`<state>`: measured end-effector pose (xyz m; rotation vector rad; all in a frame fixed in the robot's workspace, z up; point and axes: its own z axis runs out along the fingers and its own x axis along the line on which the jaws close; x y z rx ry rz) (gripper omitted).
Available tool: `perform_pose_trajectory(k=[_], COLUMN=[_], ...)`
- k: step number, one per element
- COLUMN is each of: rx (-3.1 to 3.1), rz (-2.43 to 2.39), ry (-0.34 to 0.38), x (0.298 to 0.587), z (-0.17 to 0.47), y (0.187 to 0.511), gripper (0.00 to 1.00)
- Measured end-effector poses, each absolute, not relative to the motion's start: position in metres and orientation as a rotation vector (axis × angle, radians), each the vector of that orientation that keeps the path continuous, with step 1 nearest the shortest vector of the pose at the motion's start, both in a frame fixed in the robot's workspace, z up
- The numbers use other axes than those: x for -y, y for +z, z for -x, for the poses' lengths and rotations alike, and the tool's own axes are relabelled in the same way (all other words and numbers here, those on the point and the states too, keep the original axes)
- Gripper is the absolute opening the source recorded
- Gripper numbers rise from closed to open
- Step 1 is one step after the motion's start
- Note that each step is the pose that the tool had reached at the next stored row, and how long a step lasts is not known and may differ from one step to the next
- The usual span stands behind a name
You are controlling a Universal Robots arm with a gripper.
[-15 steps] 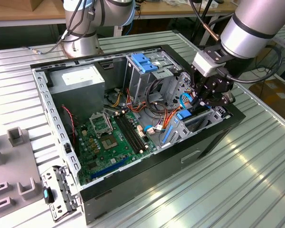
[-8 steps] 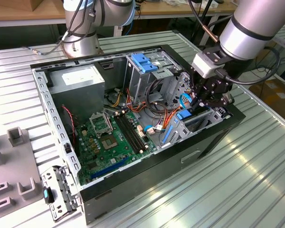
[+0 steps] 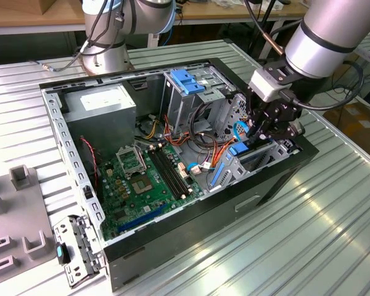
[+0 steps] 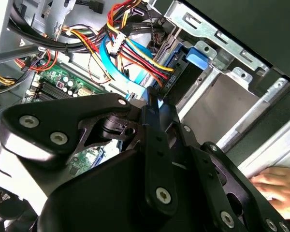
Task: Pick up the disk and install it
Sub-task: 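Insert the second disk wire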
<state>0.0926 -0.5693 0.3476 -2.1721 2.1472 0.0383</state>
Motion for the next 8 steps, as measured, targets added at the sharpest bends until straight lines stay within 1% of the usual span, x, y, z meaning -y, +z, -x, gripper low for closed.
perform_pose_trajectory(k=[5, 6, 8], rx=[-2.147, -2.147, -2.147], rz=[2.172, 2.172, 2.172], ry=[0.038, 0.038, 0.038], x=[0.5693, 0.5693, 0.5693], z=[-0.0926, -0.0926, -0.0926], y=[0.3522, 0.3522, 0.3523], gripper=[0.22, 0.11, 0.11])
